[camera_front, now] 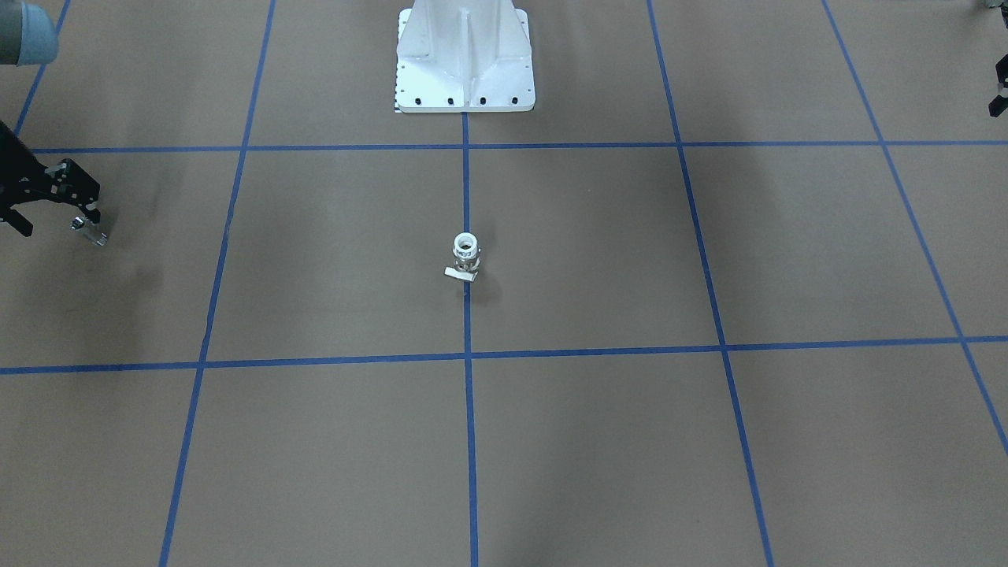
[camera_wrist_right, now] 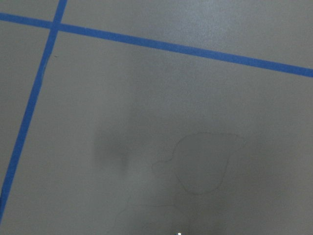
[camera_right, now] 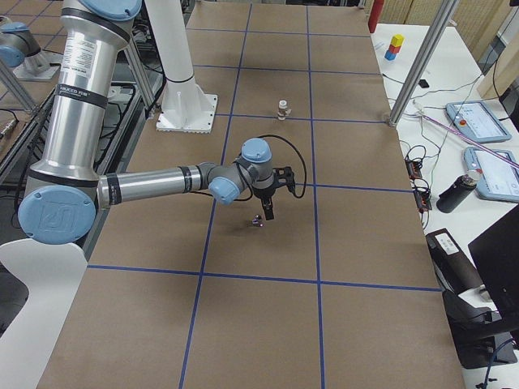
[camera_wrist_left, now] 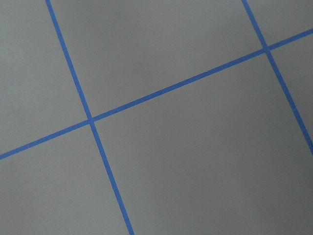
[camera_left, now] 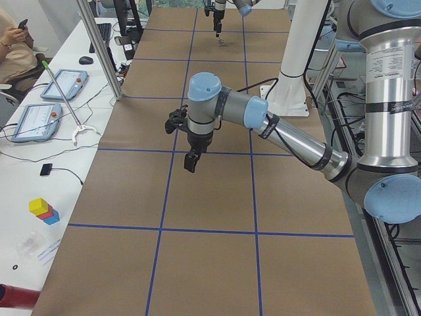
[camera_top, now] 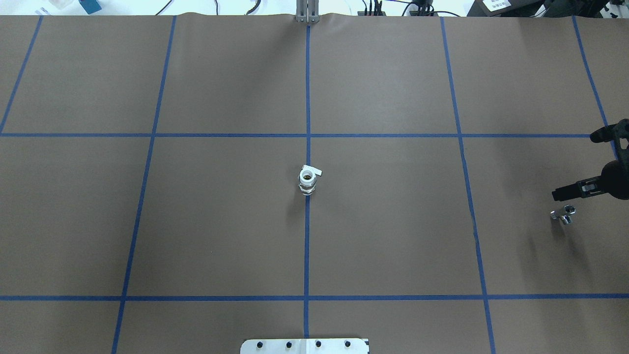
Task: Assemble PPR valve and pipe with both arms
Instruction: 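Lower the right gripper onto the small chrome fitting and grasp it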
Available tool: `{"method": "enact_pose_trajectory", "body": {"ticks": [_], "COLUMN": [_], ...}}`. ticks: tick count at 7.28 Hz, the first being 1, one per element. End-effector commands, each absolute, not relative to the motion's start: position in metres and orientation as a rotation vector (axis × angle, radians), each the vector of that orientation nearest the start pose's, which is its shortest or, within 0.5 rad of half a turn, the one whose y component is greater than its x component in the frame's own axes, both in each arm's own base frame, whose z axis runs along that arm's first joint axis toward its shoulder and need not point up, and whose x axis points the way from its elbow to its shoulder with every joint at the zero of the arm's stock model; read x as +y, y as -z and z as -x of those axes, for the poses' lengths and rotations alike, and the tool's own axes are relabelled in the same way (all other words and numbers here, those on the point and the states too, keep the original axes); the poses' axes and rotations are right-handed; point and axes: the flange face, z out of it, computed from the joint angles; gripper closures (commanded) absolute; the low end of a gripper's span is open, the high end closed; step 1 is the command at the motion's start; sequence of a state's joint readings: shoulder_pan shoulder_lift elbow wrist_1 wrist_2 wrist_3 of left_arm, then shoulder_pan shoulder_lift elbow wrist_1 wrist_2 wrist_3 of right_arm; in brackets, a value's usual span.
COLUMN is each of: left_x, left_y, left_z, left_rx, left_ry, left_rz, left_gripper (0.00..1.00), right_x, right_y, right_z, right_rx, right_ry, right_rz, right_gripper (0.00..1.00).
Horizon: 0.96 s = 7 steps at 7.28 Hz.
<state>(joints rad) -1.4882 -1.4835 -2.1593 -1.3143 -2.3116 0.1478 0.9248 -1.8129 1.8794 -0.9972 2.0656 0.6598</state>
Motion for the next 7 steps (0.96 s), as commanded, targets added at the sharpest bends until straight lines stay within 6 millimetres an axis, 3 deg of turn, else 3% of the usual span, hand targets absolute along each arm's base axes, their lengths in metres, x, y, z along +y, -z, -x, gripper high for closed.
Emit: {"method": "enact_pose_trajectory", "body": {"ticks": [1,5,6,7], "left_x": [-0.426,-0.426,-0.426,-0.426], "left_y": [-0.446,-0.446,-0.446,-0.446], "left_z": [0.031,0.031,0.031,0.031], "left_rx": [0.732,0.731,0.732,0.732], "left_ry": [-0.308,-0.308,-0.308,-0.308], "left_rz": [-0.256,-0.256,-0.256,-0.254], "left_gripper": [0.0,0.0,0.0,0.0], "right_x": [-0.379,-0.364,-0.363,-0.363], "right_y": [-0.571,-0.596,-0.597,-0.596], "right_z": [0.206,0.197,0.198,0.199], "right_rx": [-0.722,-0.742,-0.743,-0.746], "right_ry": [0.153,0.17,0.172,0.174], "right_rz": [-0.194,-0.23,-0.227,-0.228], "right_gripper": [0.02,0.16,0.32,0.42]}}
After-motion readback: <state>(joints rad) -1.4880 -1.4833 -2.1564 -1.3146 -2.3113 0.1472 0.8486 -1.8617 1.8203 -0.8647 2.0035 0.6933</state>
